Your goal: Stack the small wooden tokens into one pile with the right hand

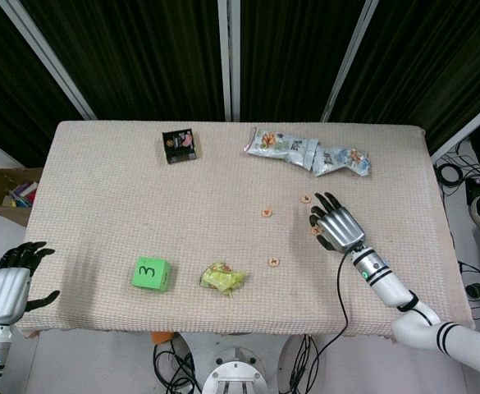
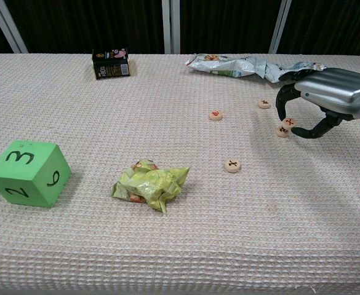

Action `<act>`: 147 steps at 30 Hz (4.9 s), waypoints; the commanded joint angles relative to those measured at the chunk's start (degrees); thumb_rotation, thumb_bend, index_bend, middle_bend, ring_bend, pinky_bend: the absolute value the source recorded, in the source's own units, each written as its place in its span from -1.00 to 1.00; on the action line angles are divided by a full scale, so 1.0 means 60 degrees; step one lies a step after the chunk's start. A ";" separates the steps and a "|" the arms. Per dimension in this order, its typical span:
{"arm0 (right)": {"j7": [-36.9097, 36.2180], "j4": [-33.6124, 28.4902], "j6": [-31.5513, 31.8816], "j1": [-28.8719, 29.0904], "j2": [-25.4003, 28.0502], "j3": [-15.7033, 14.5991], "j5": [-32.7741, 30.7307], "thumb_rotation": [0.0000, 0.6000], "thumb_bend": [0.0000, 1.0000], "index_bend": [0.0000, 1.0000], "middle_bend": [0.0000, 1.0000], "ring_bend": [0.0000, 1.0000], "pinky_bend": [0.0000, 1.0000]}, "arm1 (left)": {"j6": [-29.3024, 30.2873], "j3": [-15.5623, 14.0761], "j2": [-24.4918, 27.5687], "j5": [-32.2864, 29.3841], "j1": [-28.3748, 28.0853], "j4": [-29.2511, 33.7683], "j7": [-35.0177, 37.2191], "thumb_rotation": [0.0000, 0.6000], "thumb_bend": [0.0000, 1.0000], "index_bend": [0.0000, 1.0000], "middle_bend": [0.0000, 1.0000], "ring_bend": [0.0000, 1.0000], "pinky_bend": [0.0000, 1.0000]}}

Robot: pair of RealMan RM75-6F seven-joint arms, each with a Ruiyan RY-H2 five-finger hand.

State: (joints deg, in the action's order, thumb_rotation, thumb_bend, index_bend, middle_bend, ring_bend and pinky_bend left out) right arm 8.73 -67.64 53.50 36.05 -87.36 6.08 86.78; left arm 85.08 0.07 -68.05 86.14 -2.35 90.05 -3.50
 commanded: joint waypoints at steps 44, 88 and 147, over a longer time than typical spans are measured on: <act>-0.0398 0.0797 0.0046 0.0337 -0.0514 -0.0387 -0.0400 1.00 -0.27 -0.14 -0.48 -0.96 -0.80 | -0.0160 -0.0041 0.0086 -0.0123 -0.0008 0.0129 -0.0020 1.00 -1.00 -0.46 -0.69 -0.76 -0.65; 0.0370 0.0204 -0.0001 0.0151 -0.0167 -0.0498 -0.0864 1.00 -0.31 -0.27 -0.51 -0.98 -0.87 | -0.0320 -0.0026 0.0061 -0.0190 -0.0101 0.0165 -0.0060 1.00 -1.00 -0.46 -0.69 -0.76 -0.65; 0.0811 -0.1053 0.0581 0.0448 0.0430 -0.0267 -0.0501 1.00 -0.35 0.11 -0.41 -0.99 -0.95 | -0.0285 -0.0091 0.0029 -0.0234 0.0046 0.0076 0.0132 1.00 -1.00 -0.46 -0.70 -0.76 -0.65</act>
State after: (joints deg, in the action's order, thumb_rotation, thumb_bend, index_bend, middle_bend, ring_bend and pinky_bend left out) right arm 13.70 -74.95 57.83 39.06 -85.39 3.82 85.12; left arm 83.39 -0.47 -67.86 84.75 -2.07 90.51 -2.70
